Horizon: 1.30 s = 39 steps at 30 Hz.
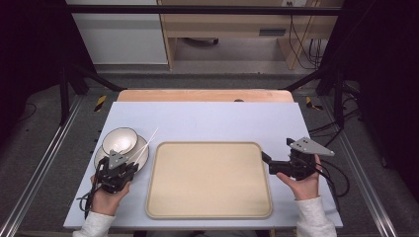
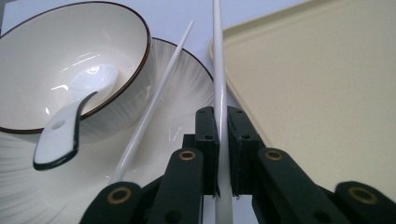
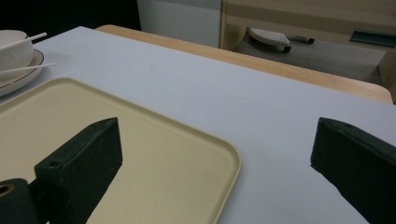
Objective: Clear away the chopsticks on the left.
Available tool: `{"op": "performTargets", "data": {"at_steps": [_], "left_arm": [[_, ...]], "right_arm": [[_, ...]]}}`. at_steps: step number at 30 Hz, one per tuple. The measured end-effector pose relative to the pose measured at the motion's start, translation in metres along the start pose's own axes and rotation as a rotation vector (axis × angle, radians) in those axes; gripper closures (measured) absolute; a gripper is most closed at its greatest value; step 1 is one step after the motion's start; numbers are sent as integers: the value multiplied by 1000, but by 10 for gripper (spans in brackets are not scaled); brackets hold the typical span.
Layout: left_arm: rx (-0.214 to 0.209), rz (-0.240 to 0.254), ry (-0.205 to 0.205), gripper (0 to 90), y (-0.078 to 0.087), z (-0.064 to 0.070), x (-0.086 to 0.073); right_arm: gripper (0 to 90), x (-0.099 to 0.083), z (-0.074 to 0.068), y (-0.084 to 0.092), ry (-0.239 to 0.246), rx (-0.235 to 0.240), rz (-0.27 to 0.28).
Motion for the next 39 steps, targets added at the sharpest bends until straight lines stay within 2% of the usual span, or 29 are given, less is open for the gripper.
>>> {"op": "performTargets", "data": {"at_steps": [13,28,31,34,39], "left_arm": [[20,68,72,841,7,26,1],[57,112,169,841,6,58,7],[39,122,207,841,4,62,3],[40,115,230,841,-3,69,-6],[42,114,262,841,-7,72,-15]], "right_arm": [[20,1,1,2,-3,-7,9],[21,3,4,9,-11,-3,29],[21,2,4,9,-11,-4,29],[21,2,3,7,-10,-2,28],[22,2,3,7,-6,0,21]]}}
Point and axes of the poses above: each handheld gripper's, and its own axes: y roughly backward along the jaws, x roughly out of its top, z roughly to its right, the point moved 1 cm from there along -y, roughly forward along the jaws, and after that the axes turned 3 degrees about -z, right-handed, at the moved point
